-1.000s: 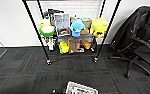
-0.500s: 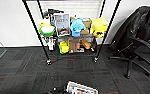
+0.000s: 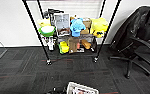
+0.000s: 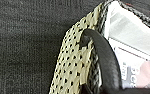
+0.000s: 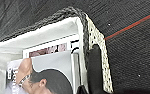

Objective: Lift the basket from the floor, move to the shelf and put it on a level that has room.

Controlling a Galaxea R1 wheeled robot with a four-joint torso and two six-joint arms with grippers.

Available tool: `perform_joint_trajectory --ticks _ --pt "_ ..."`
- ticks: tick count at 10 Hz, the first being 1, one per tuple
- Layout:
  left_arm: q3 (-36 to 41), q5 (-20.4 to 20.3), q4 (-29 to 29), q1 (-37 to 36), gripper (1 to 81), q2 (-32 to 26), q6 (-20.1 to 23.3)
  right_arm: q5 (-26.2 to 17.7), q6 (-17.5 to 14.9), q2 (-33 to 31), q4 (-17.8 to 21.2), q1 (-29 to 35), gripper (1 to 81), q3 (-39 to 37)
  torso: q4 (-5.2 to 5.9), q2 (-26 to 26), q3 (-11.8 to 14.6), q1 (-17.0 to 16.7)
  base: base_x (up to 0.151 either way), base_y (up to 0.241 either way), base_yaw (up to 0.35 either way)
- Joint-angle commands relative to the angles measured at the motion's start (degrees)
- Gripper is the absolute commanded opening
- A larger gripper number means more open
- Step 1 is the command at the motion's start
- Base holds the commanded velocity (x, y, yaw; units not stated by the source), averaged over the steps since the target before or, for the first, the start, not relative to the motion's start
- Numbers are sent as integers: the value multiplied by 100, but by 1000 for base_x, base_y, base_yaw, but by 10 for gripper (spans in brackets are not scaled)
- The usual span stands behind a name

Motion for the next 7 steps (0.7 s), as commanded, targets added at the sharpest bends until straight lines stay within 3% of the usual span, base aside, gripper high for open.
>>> perform_joint_trajectory --ticks 1,5,6,7 --pt "363 250 -122 -631 10 -76 -74 -190 13 -91 26 472 10 170 0 2 0 0 0 0 0" --pt "1222 223 -218 -482 10 -593 -145 -190 22 -100 34 445 10 231 0 0 0 0 0 0 0" --pt "1497 223 -227 -482 10 -753 -153 -190 22 -100 34 428 10 285 0 573 0 -369 0 0 0" --pt "1794 223 -262 -490 10 -936 -153 -190 22 -126 26 402 10 406 0 575 0 -369 0 0 0"
